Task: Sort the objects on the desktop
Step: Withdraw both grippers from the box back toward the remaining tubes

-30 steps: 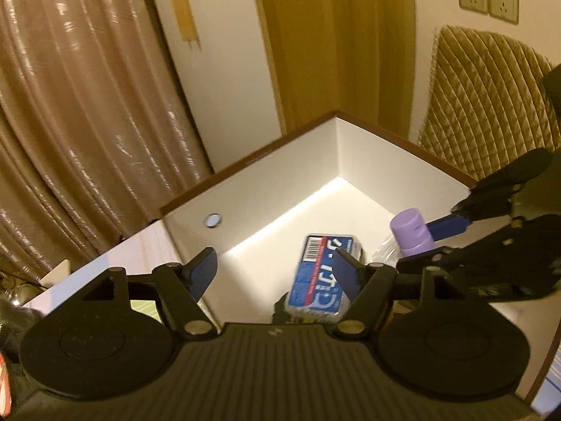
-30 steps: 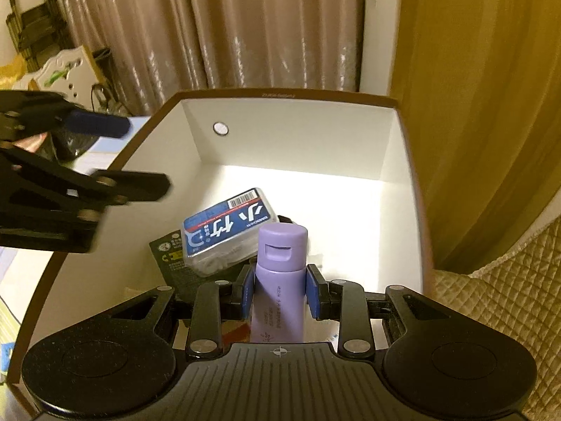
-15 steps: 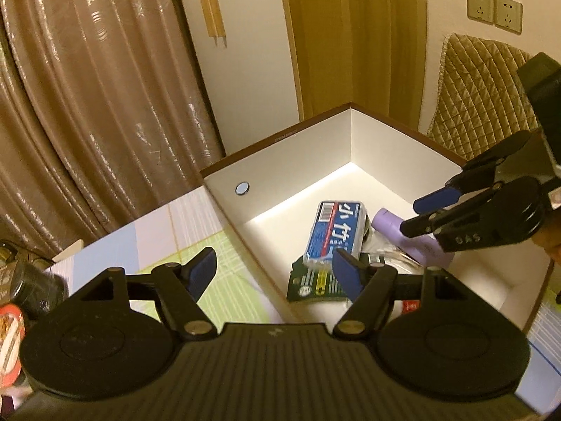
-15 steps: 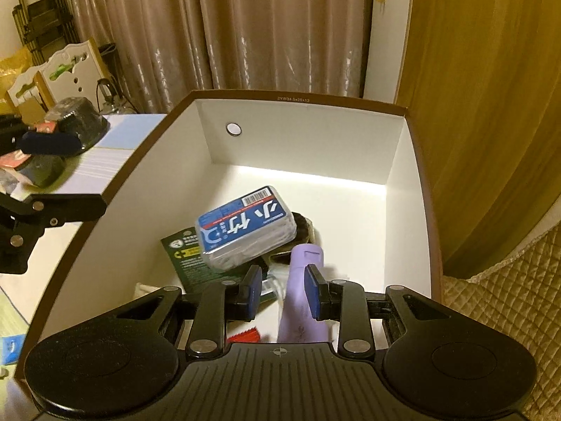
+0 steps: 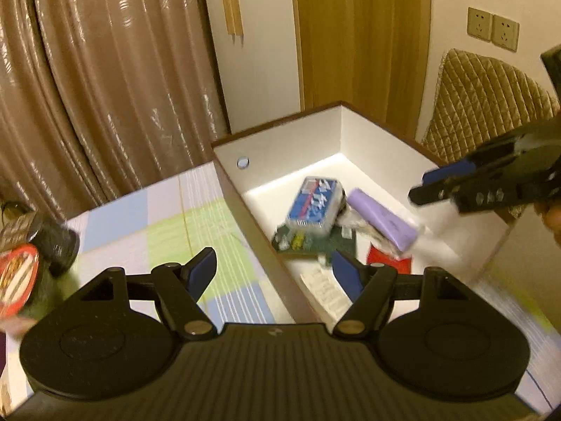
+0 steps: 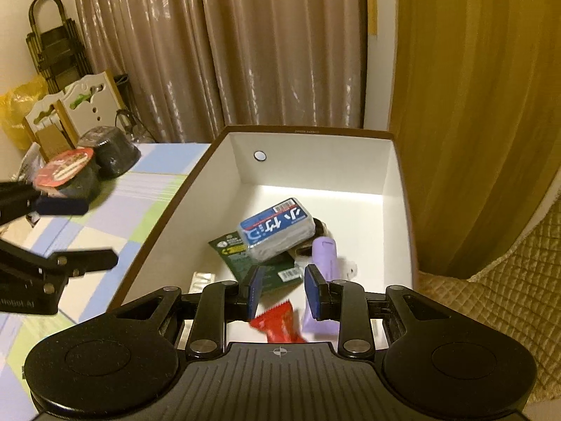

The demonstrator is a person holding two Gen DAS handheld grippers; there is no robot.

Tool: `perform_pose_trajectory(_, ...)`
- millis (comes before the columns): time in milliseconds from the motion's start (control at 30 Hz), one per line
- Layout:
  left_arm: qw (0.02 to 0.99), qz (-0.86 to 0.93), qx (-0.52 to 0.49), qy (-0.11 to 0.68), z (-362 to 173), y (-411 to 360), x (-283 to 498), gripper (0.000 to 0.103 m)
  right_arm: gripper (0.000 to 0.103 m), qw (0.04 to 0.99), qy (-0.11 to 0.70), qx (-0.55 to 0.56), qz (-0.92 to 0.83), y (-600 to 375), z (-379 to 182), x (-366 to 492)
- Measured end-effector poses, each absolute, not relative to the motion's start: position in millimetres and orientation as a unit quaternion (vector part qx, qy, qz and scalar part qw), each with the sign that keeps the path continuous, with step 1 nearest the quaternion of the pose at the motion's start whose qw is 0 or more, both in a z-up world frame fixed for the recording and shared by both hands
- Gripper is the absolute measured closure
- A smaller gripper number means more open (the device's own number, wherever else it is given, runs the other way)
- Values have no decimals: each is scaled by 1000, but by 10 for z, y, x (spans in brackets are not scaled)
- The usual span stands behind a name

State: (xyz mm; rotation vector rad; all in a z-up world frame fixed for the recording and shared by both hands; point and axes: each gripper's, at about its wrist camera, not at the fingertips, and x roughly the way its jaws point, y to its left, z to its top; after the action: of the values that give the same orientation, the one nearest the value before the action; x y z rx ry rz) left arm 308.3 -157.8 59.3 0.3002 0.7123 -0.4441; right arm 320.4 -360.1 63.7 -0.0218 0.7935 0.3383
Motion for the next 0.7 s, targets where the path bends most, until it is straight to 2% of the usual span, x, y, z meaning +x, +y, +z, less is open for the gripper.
perform_pose_trajectory(67,902,-209,147,349,583,-1547,2930,33,72,911,381,-6,157,-3623,675,3076)
perform_pose_trajectory(200,903,-192,142,359,549,-1443,2633,24,72,913,381,6,147,-3636,723,2804)
perform_pose_trajectory(233,902,-189,138,363,535,-1408,2560,23,67,913,381,10,143,-3639,732,2729)
perform_pose_trajectory(267,901,-187,135,367,518,-1373,2493,23,54,915,380,15,138,-3645,744,2651)
perform_pose_trajectory(300,900,-185,134,371,501,-1341,2439,23,25,916,377,19,133,-3649,755,2566)
perform_pose_trajectory(333,900,-184,134,373,487,-1306,2380,22,23,918,374,22,128,-3649,765,2467)
perform_pose_trajectory(500,899,-189,141,368,473,-1110,2059,18,23,922,374,35,97,-3630,756,2033)
perform_pose_trajectory(700,896,-199,149,367,422,-740,1638,6,23,919,388,39,54,-3487,697,1510)
